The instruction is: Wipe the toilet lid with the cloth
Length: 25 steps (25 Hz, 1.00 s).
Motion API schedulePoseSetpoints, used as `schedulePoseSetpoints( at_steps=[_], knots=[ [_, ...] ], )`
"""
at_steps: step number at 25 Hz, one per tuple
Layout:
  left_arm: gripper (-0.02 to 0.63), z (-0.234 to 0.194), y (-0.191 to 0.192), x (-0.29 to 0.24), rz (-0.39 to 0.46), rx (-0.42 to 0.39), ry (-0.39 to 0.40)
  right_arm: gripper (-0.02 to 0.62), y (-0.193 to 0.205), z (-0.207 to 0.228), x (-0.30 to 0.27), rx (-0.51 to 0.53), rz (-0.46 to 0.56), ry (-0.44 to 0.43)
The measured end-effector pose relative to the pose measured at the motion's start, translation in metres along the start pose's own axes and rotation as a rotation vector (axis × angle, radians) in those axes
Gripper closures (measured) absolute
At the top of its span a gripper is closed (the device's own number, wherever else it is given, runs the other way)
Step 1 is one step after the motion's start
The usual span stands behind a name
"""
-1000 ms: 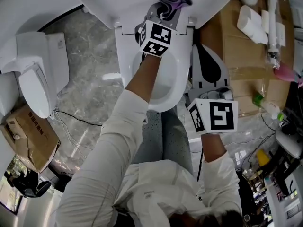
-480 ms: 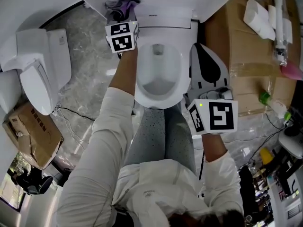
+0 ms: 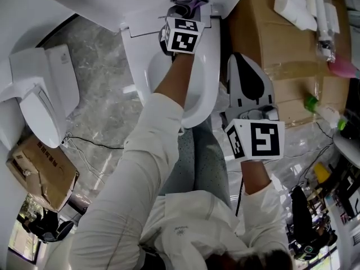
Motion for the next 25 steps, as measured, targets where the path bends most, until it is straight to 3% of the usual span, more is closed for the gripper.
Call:
schedulePoseSetpoints(
  at_steps=[3,8,12,25],
  knots=[
    [0.554,0.015,0.004,-0.002,-0.010,-0.030,0.067,0.583,0.005,0.005,0.007,-0.004,-0.002,0.016],
    [0.555,0.007,-0.007,0.029,0.040,0.005,0.085,0.583,0.018,0.005,0.013,-0.014,-0.011,0.011],
    [0.555,-0.009,-0.016,0.061,0.092,0.023,0.056,0.583,0.023,0.001,0.011,-0.018,-0.014,-0.002],
    [0.555,-0.030,-0.024,0.133,0.115,0.074,-0.006,0.583,0.013,-0.023,0.011,-0.012,0.004,-0.039]
  ],
)
Point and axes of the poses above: the fingertips, and each gripper's own axes: x backward along the fingers, z to its right, y out of its underside, the point moved 1 cm from there along x, backward along the fingers, and after that the axes turned 13 degrees about -y, right-handed, at the moved point
